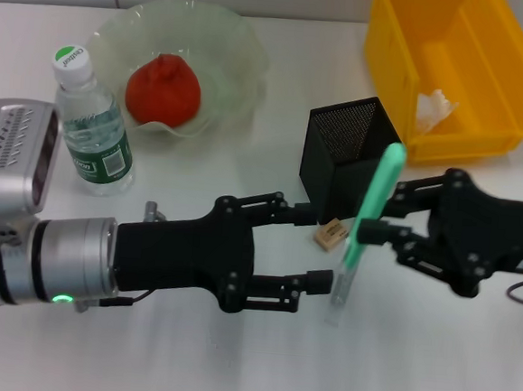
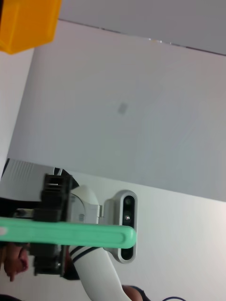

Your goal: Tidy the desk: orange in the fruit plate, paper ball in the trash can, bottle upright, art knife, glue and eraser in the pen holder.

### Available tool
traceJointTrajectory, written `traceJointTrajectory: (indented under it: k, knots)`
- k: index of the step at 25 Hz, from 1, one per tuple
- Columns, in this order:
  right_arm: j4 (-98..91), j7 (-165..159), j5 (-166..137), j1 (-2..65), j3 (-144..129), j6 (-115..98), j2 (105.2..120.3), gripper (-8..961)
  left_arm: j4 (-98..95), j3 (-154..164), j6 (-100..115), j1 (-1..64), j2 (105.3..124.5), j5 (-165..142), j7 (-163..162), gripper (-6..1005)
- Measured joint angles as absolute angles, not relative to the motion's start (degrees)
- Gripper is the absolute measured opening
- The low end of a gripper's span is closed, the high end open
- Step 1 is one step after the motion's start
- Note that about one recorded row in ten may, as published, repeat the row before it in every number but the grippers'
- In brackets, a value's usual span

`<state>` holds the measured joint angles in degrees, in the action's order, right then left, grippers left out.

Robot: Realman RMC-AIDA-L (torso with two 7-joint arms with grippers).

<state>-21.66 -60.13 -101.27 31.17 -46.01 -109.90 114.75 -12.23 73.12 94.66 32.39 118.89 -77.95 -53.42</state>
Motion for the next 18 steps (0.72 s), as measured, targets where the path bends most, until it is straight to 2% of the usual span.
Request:
traceJointTrajectory:
  k: [1,6,11,18]
  knots:
    - [-22.4,-60.1,-101.1,30.6,-45.0,-110.2,114.18,190,-12.2,73.1,94.7,32.4,118.89,-77.9,-53.4,802]
    - [-23.9,-60.0,-101.4,29.5,-41.2,-110.0,113.34,190,-12.7,72.8,94.0,30.7,118.44,-77.9,-53.3,802]
    - [-28.3,-59.1,-101.7,27.9,-39.5,-108.7,113.31,190,-18.1,72.0,90.7,25.8,117.61,-78.2,-53.4,802]
    - [-32.5,-49.8,-101.7,26.6,-39.1,-104.2,113.88,190,-18.1,71.2,91.3,25.8,117.89,-78.5,-53.5,802]
